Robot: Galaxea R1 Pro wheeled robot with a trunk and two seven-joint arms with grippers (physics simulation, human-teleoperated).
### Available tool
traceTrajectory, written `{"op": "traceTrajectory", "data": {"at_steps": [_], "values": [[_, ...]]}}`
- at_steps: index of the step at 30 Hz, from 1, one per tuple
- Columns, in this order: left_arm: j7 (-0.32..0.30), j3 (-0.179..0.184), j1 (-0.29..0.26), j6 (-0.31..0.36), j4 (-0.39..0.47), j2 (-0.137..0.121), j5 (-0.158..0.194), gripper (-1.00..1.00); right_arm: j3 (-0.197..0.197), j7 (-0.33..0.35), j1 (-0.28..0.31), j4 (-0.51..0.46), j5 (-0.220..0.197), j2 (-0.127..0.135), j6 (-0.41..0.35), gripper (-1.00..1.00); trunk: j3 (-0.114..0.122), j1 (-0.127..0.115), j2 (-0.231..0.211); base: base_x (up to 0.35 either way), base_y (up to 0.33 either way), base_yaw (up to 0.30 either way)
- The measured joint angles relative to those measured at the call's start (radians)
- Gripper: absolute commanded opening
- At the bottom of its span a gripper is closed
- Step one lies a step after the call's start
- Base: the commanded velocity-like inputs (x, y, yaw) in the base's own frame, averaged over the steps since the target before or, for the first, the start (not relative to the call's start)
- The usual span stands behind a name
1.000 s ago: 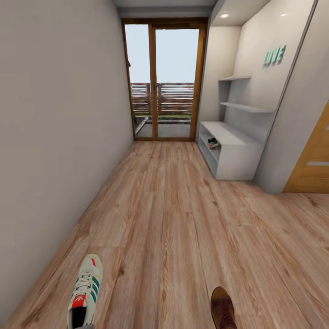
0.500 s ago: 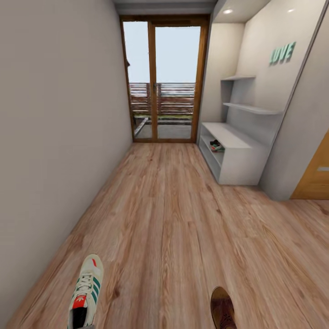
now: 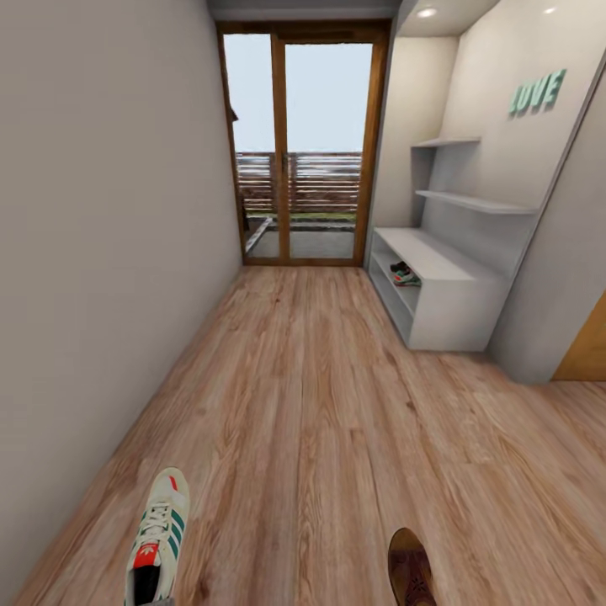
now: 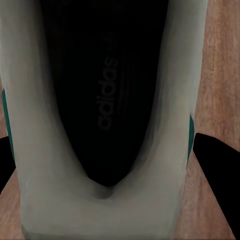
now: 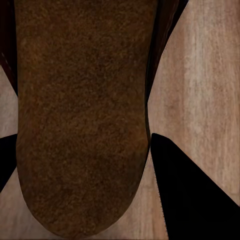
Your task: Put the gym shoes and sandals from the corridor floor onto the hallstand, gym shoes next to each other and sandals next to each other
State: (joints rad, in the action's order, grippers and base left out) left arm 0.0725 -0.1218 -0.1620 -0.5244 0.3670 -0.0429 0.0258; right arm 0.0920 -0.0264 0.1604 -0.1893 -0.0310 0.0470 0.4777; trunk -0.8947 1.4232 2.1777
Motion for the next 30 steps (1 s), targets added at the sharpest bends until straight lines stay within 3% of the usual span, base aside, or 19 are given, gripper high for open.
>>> {"op": "traceTrajectory", "data": {"at_steps": [30], "values": [[-0.001, -0.003, 0.0, 0.0, -0.001, -0.008, 0.003, -1.0, -0.001, -0.002, 0.0, 0.0, -0.001, 0.0, 0.0, -1.0, 0.0, 0.0, 0.0, 0.339, 0.0, 0.0]]}}
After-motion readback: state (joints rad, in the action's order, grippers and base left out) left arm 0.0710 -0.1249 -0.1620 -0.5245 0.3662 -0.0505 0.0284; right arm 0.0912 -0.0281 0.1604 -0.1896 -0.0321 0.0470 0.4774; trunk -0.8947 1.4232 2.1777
